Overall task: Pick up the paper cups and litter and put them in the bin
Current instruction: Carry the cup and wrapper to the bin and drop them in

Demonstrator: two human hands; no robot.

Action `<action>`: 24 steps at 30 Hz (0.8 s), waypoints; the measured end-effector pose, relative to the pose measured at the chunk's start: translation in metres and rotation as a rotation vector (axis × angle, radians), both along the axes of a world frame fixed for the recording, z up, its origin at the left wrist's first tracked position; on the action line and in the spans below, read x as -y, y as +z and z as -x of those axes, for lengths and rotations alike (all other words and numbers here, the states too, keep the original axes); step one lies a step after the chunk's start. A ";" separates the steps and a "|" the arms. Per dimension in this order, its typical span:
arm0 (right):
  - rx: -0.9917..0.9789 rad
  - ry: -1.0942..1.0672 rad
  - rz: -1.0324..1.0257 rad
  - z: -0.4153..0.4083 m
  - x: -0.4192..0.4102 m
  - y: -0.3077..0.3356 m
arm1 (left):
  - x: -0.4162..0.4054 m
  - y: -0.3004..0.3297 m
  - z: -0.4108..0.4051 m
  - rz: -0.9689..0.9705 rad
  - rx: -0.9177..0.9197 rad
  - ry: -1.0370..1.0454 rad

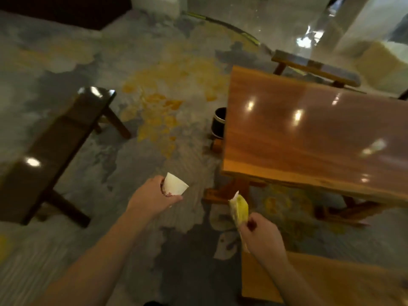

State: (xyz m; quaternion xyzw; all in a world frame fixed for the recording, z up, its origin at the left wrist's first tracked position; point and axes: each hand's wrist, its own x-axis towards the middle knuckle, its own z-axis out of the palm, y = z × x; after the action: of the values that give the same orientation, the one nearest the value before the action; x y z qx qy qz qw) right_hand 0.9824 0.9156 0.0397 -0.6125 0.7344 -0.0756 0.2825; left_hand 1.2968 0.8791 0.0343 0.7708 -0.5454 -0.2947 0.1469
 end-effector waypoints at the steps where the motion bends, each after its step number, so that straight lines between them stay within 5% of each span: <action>1: -0.009 0.043 0.027 -0.026 0.012 0.005 | 0.002 0.004 -0.026 -0.002 0.006 0.024; 12: 0.047 0.313 0.142 -0.224 0.190 0.020 | 0.105 0.003 -0.196 -0.004 0.025 0.128; 24: 0.027 0.331 0.138 -0.317 0.452 0.028 | 0.368 0.021 -0.290 0.023 0.037 0.159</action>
State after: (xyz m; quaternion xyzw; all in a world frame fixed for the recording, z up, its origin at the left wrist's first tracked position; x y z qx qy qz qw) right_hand 1.2993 0.4636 0.0677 -0.7417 0.6129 -0.0866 0.2582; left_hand 1.5867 0.5109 0.0550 0.8153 -0.4883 -0.2615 0.1688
